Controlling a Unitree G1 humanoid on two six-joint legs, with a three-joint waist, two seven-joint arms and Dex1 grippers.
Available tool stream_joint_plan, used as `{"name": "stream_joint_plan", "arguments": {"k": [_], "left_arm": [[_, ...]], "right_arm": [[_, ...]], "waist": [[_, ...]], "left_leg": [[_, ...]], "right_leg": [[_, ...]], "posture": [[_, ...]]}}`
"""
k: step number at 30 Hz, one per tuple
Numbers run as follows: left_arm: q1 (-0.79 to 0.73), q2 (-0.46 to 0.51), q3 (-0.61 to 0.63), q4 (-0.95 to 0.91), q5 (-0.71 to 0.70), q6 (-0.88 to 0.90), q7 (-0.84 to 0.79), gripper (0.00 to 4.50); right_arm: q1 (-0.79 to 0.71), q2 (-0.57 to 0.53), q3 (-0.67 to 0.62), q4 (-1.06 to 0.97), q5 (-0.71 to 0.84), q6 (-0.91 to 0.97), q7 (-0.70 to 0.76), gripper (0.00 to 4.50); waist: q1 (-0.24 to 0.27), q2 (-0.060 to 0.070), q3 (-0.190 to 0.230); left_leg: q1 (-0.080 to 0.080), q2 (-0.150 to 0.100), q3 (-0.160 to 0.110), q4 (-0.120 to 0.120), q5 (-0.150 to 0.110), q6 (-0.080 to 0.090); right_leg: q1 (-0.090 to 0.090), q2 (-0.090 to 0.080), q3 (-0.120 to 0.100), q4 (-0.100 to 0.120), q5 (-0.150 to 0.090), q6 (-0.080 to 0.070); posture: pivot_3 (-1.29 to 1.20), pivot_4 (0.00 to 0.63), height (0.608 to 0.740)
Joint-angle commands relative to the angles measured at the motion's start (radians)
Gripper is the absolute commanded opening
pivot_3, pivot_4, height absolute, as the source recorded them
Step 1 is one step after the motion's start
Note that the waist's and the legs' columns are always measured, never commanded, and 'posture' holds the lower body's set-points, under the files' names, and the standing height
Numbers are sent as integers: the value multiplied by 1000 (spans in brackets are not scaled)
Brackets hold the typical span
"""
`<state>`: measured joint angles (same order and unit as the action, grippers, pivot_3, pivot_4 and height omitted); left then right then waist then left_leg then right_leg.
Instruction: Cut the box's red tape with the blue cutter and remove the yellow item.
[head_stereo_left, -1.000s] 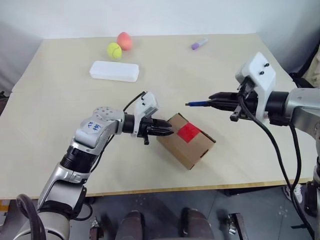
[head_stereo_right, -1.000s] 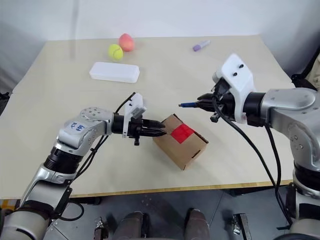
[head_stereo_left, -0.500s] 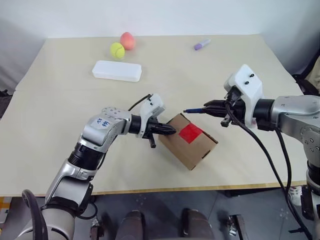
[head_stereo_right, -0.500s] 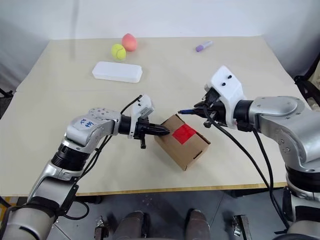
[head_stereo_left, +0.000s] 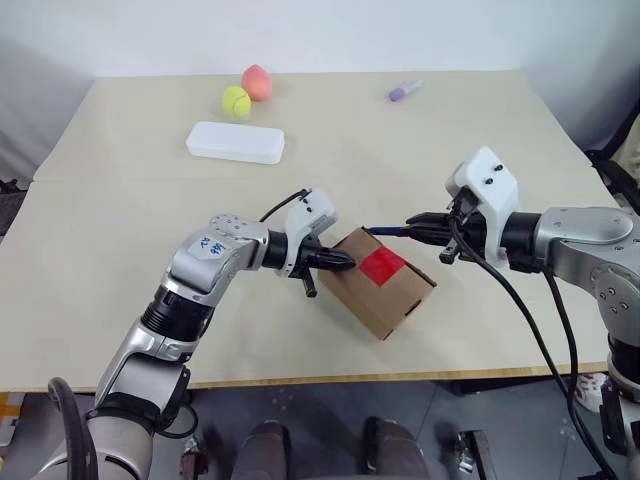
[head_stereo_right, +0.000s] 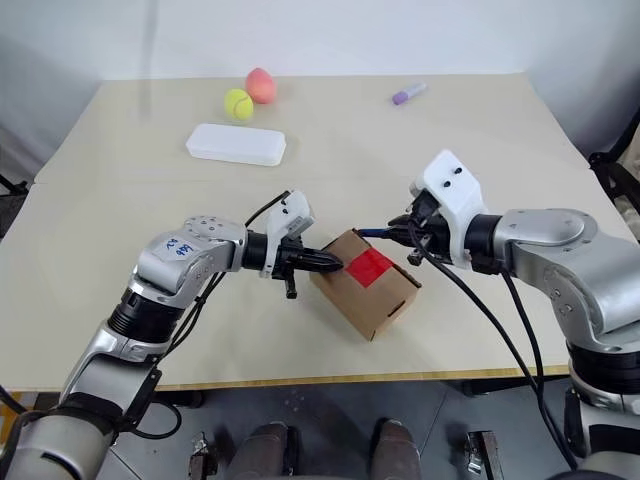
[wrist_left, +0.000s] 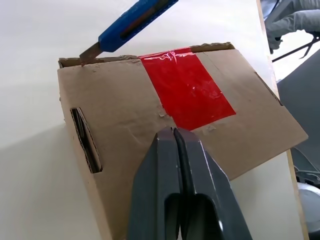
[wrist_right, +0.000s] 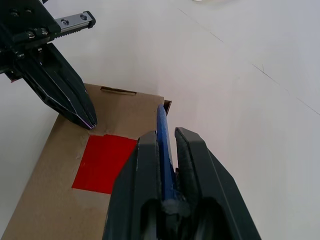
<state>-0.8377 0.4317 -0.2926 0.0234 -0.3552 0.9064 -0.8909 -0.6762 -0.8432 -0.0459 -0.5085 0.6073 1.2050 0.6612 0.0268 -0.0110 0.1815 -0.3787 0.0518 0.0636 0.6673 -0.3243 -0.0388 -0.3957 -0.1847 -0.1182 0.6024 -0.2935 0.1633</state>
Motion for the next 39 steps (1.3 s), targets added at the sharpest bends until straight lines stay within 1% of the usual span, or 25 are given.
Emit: {"name": "stream_joint_plan", "arguments": {"k": [1,4,9,13,23,29,34,39], "left_arm": [[5,-3,-18,2,10,23,2,33],[6,-3,-20,-2,9,33,4,33],[8,-3,-23,0,10,44,4,33],[7,-9,-25,3,12,47,8,33],[-3,-31,-30,28,26,50,27,33],[-7,-43,-33,35,32,61,44,33],[-23,-56,-27,53,33,113,76,33],[-45,-58,-49,76,52,153,100,33]], "right_arm": [[4,-19,-23,-12,6,12,-8,164],[-12,-8,-49,-7,21,32,-23,164],[9,-29,-88,-22,44,53,-18,164],[35,-42,-64,-41,50,48,-13,164],[8,-39,-25,-27,56,31,11,164],[13,-76,25,-34,49,37,34,164],[-44,-141,45,-27,68,88,68,164],[-143,-169,60,7,94,185,80,164]], "waist": [[0,0,0],[0,0,0],[0,0,0],[0,0,0],[0,0,0],[1,0,0],[2,0,0],[2,0,0]], "left_leg": [[0,0,0,0,0,0],[0,0,0,0,0,0],[0,0,0,0,0,0],[0,0,0,0,0,0],[0,0,0,0,0,0],[0,0,0,1,0,0],[0,0,0,2,0,1],[0,0,0,4,-1,1]], "right_leg": [[0,0,0,0,0,0],[0,0,0,0,0,0],[0,0,0,0,0,0],[0,0,0,0,0,0],[0,0,0,0,0,0],[1,0,0,0,0,0],[1,0,0,0,0,0],[2,0,0,0,0,0]], "posture": [[0,150,740],[0,150,740],[0,150,740],[0,150,740],[0,150,740],[0,150,740],[0,150,740],[0,150,740]]}}
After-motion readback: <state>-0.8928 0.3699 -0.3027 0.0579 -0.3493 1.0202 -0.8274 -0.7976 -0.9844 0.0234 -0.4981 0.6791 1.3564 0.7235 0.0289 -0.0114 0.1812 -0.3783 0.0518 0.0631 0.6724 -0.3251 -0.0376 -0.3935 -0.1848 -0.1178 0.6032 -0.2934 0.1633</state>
